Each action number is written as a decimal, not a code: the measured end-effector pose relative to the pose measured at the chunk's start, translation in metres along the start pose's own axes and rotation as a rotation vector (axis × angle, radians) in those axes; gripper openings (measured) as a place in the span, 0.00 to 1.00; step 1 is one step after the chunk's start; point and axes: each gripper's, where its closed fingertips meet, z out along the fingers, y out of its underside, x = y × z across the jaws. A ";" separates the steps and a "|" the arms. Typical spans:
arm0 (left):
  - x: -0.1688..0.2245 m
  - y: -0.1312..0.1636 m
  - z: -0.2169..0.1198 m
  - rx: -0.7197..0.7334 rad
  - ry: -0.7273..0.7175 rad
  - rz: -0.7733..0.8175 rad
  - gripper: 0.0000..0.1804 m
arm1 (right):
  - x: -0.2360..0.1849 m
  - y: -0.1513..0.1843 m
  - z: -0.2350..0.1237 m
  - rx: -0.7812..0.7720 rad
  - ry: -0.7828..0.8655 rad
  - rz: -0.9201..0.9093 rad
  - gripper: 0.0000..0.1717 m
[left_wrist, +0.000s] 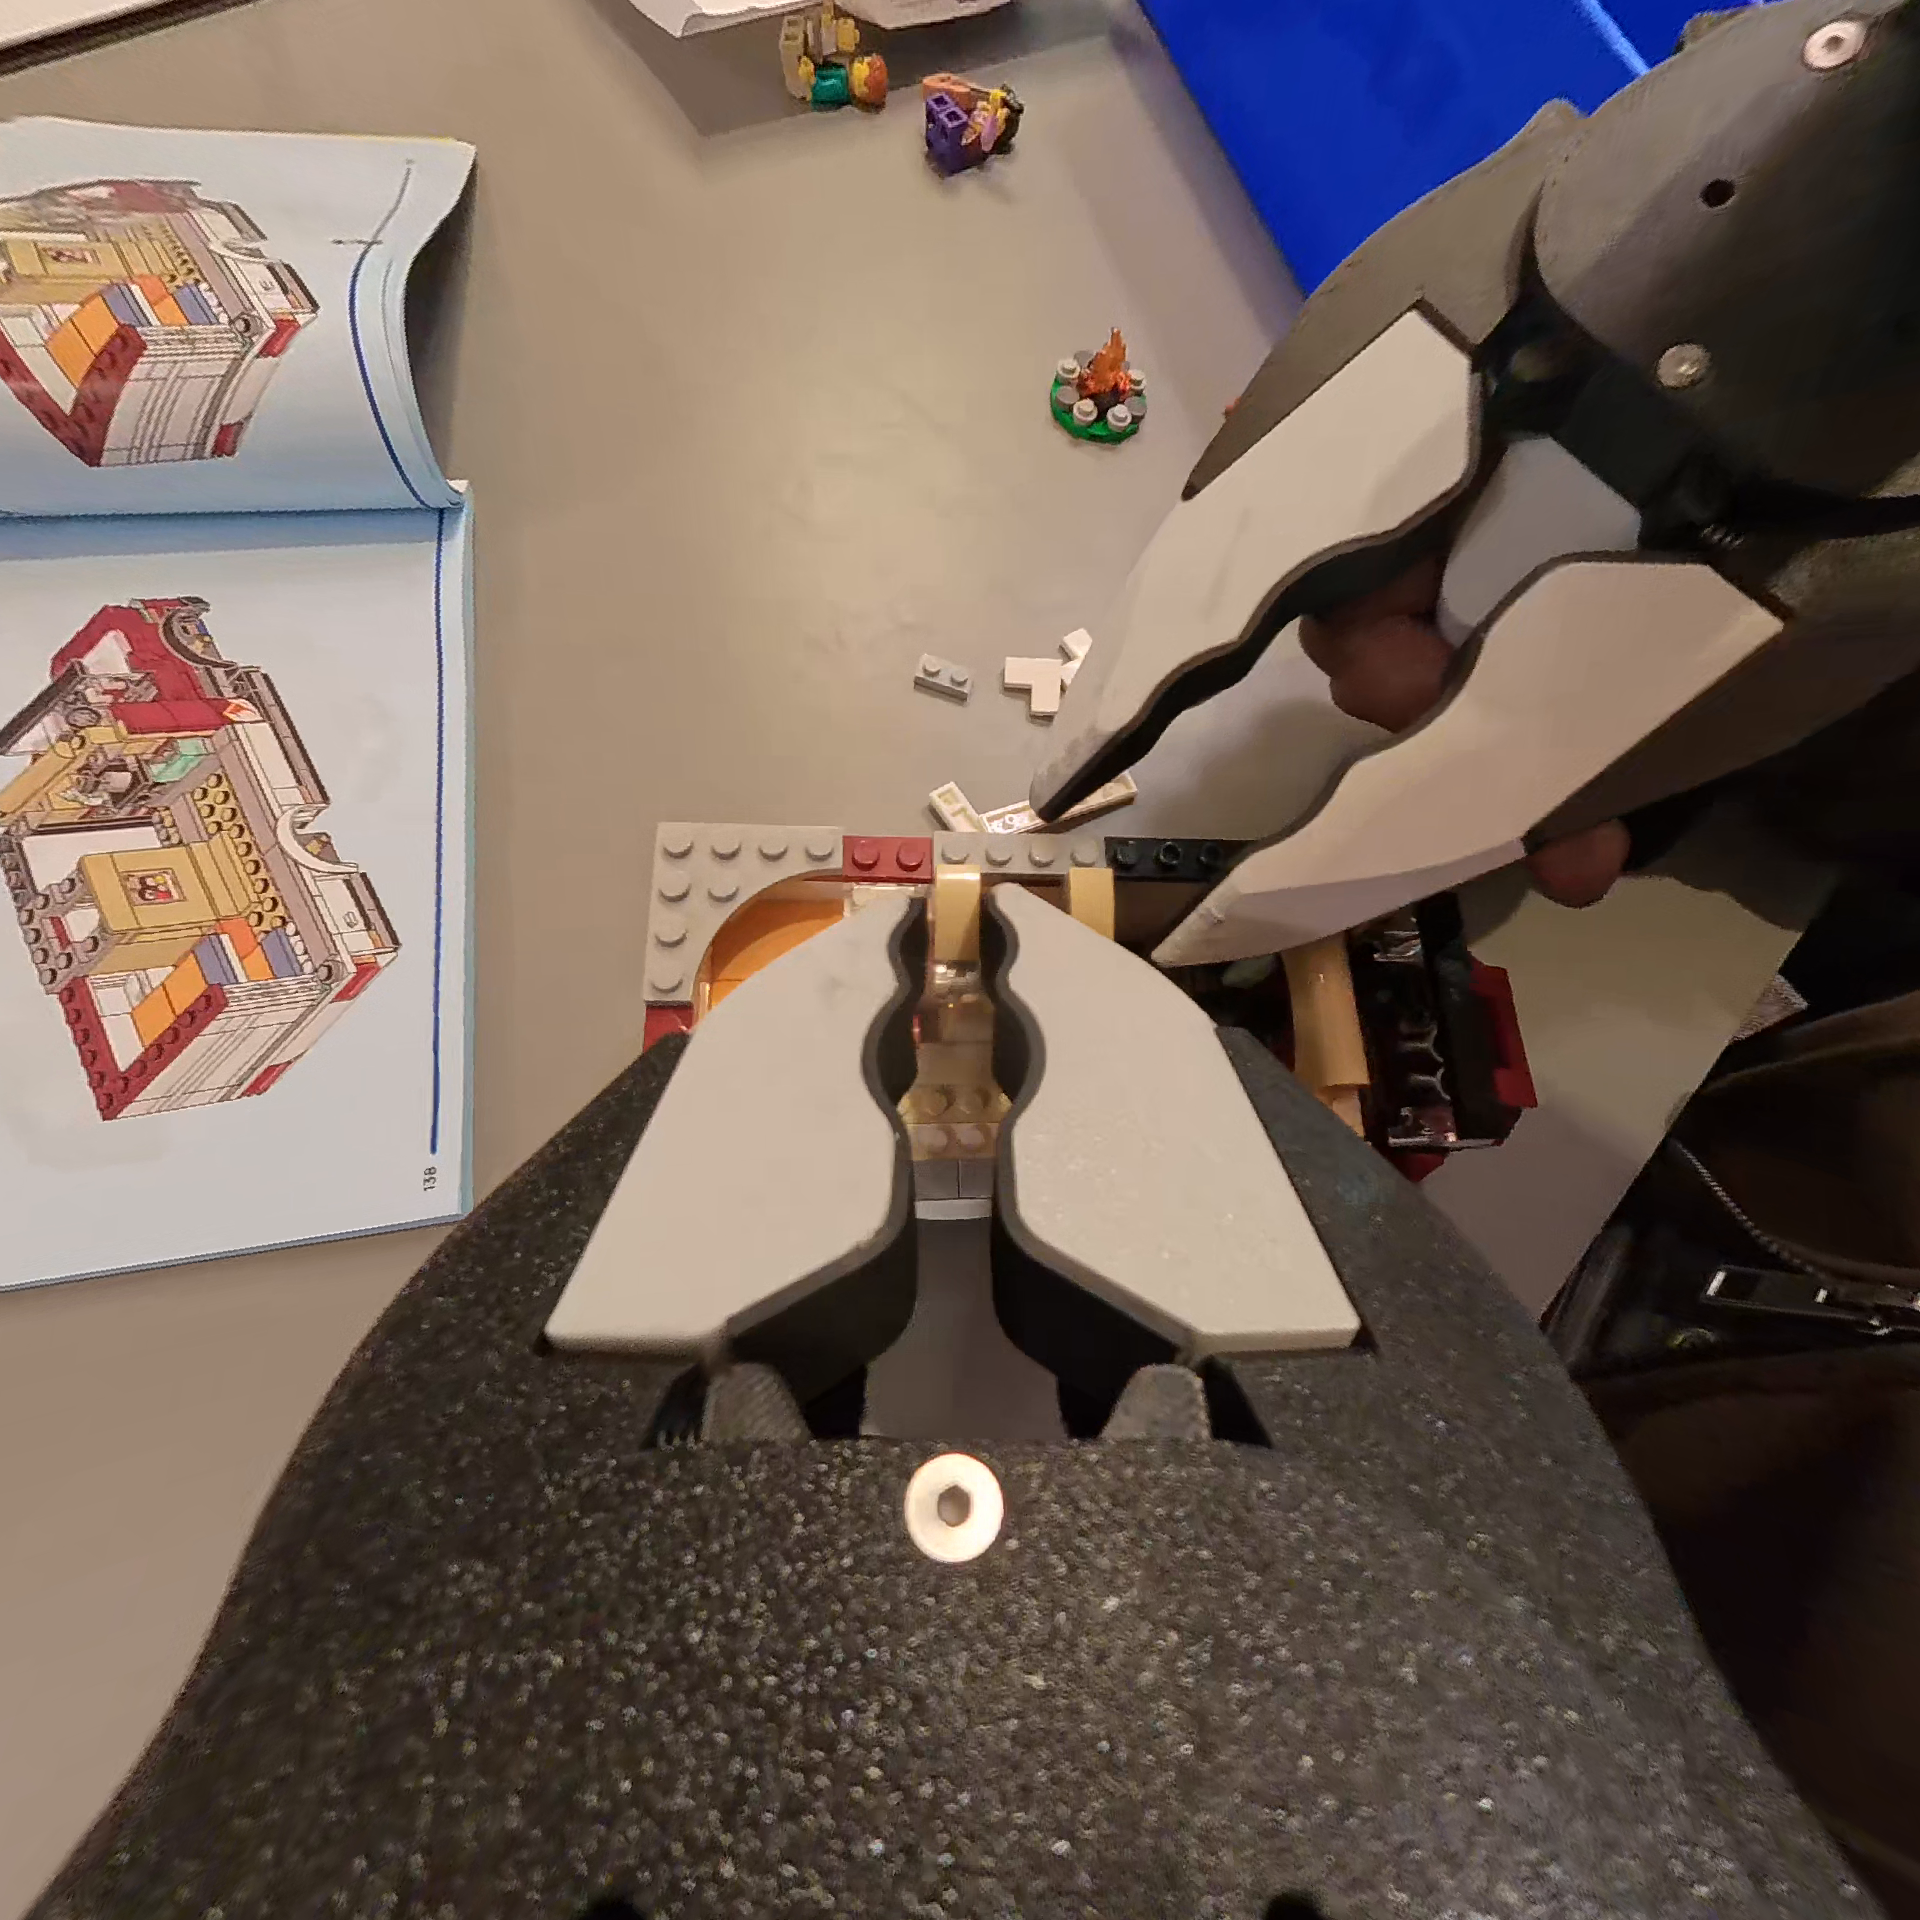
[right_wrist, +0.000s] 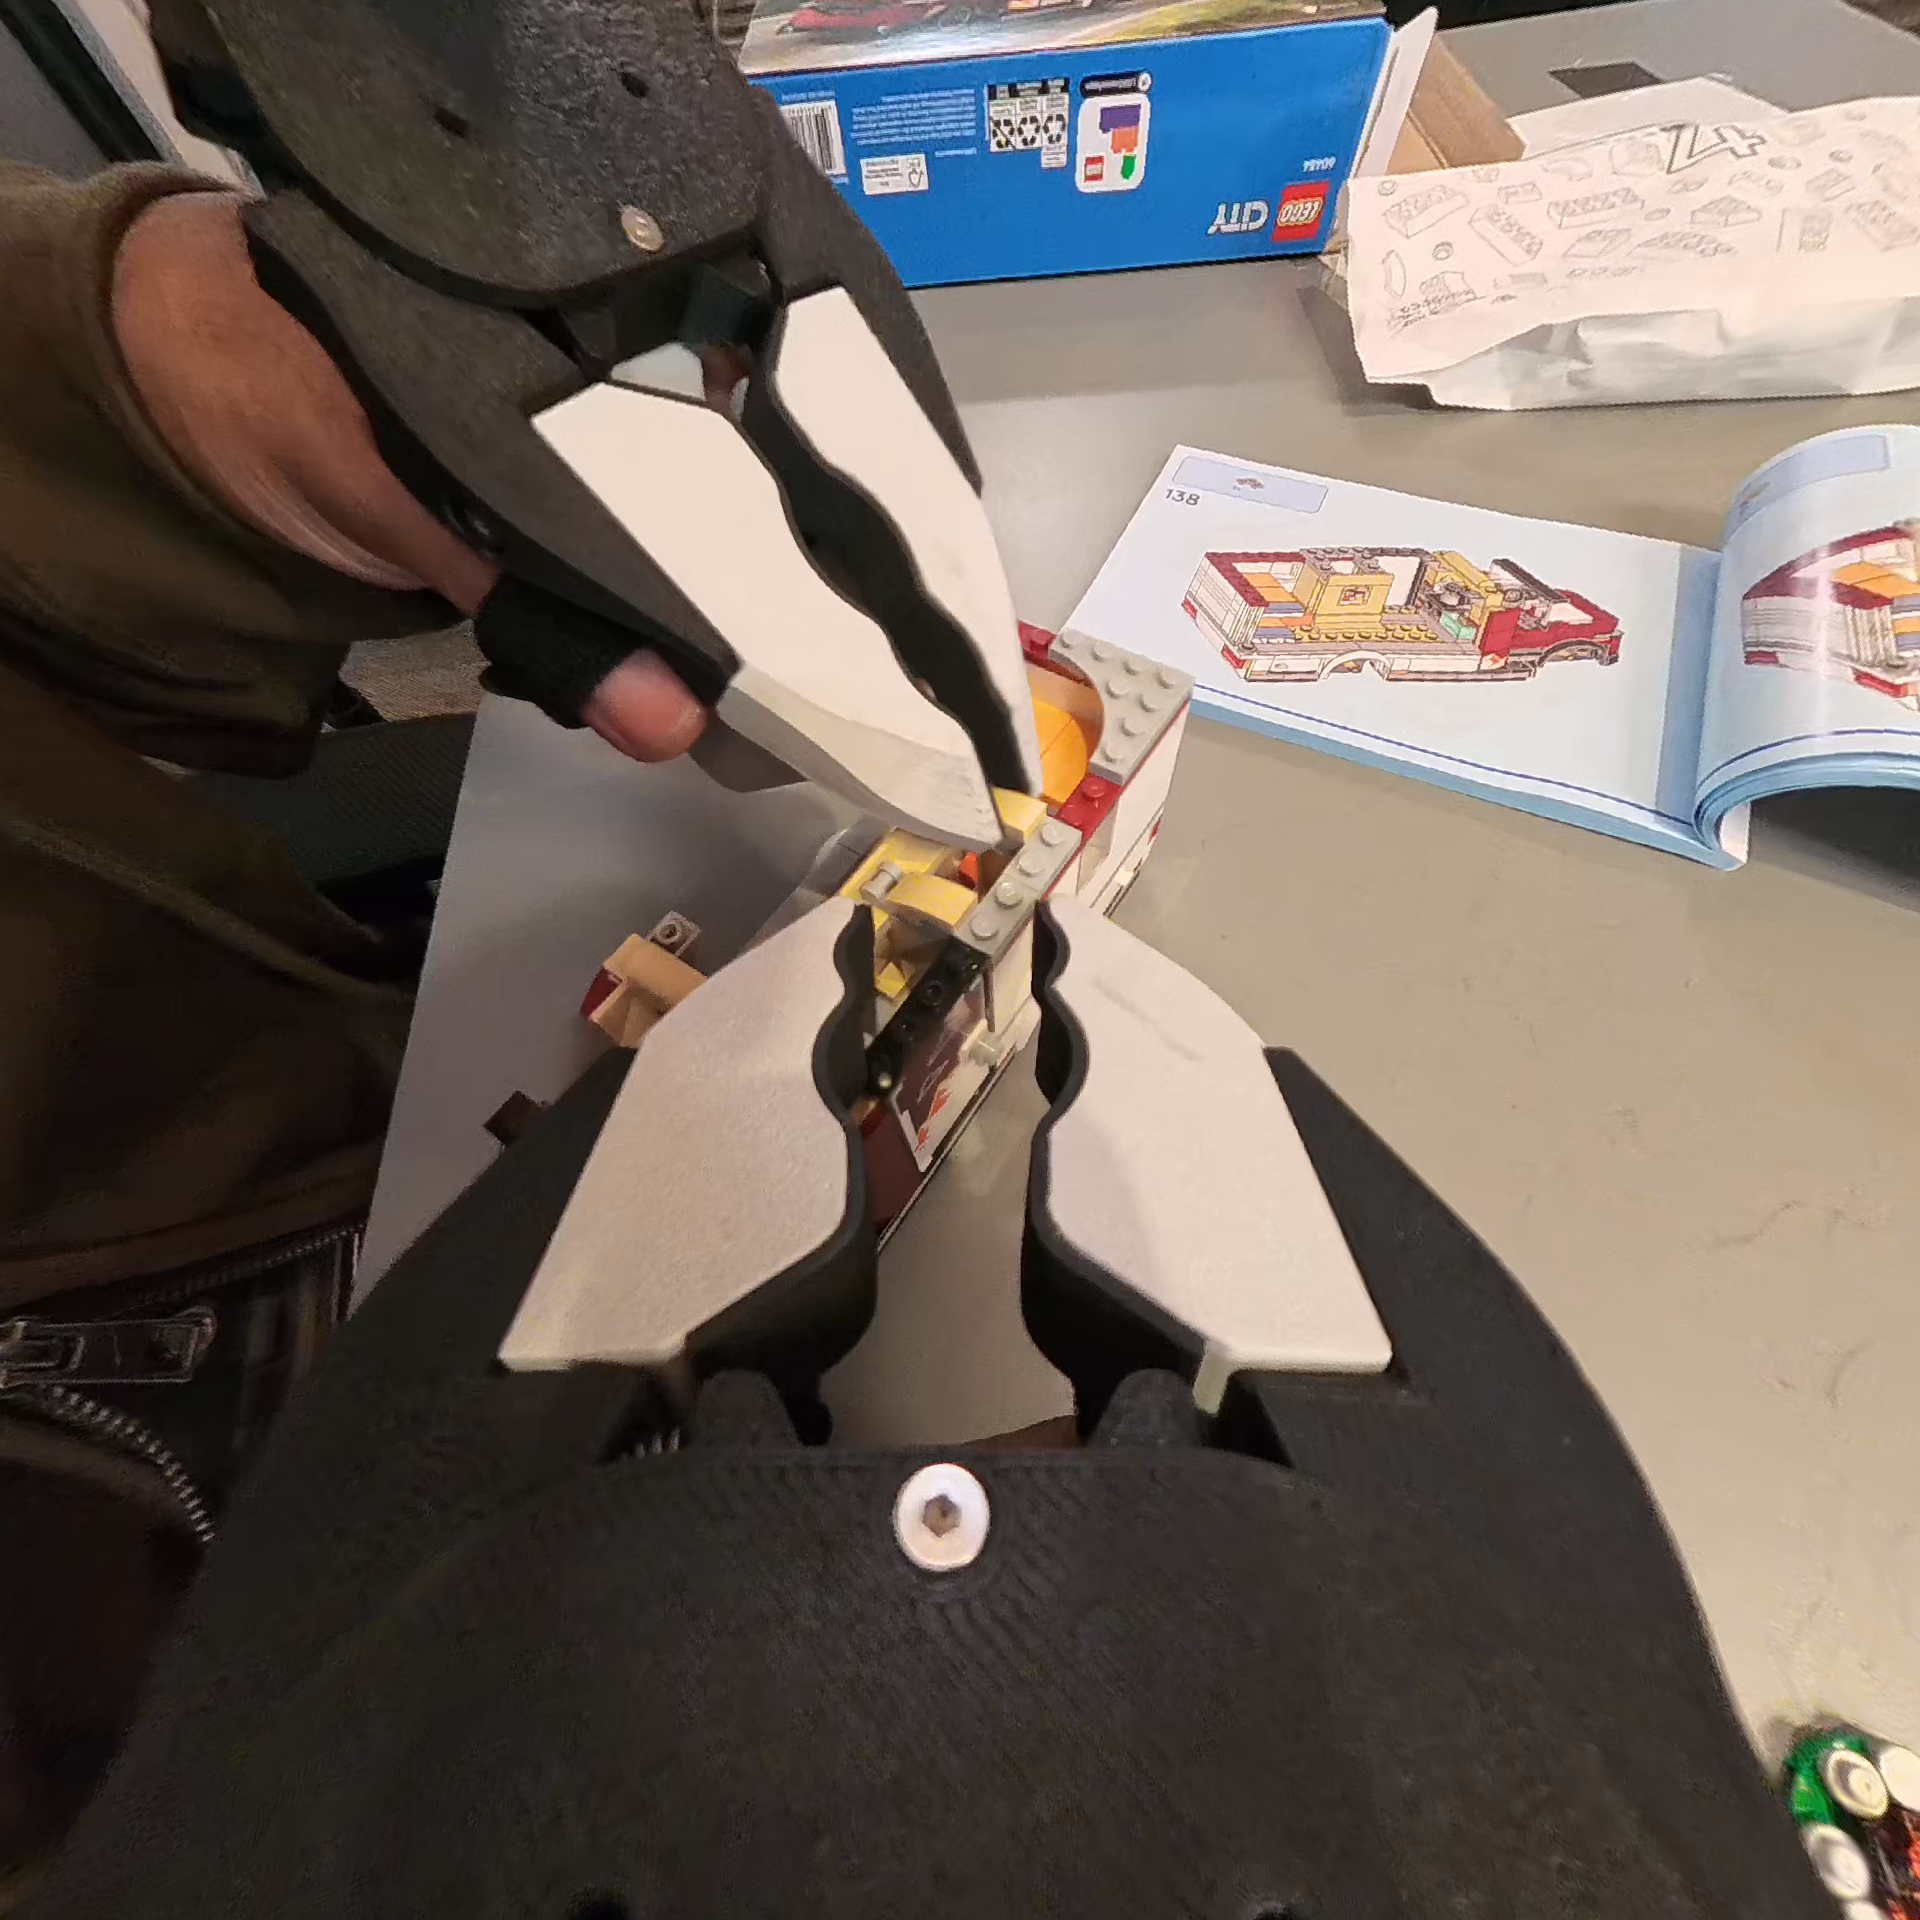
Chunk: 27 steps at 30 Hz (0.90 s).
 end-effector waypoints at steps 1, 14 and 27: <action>-0.001 0.000 0.000 -0.003 -0.013 0.007 0.06 | -0.001 -0.001 0.000 0.003 0.000 -0.013 0.17; -0.003 -0.002 0.003 0.036 -0.003 -0.005 0.05 | -0.015 -0.007 0.005 0.037 -0.005 -0.145 0.13; -0.002 -0.003 0.004 0.151 0.183 -0.265 0.05 | -0.015 -0.005 0.007 0.040 -0.033 -0.068 0.15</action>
